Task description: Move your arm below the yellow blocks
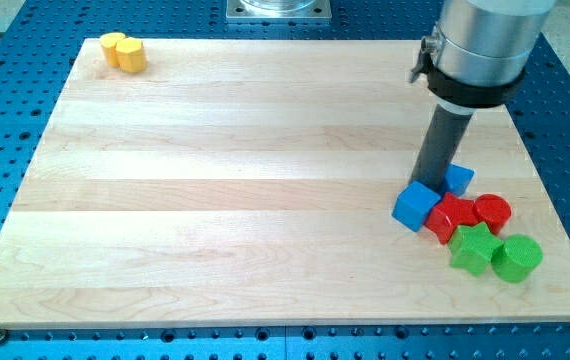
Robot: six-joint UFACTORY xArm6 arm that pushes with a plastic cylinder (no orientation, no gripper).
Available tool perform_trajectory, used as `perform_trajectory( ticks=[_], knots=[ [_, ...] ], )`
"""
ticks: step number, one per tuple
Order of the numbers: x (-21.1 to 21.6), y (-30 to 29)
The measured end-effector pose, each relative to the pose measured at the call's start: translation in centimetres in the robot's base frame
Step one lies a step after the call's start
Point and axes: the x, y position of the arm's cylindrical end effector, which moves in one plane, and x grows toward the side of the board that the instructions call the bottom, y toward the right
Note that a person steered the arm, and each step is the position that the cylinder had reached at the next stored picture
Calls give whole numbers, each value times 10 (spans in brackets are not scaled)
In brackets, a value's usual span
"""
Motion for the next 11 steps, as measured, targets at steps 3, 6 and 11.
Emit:
perform_trajectory(
  ticks=[3,6,11],
  knots=[
    [-6,21],
    [-68,-151],
    [-221,-428]
  ],
)
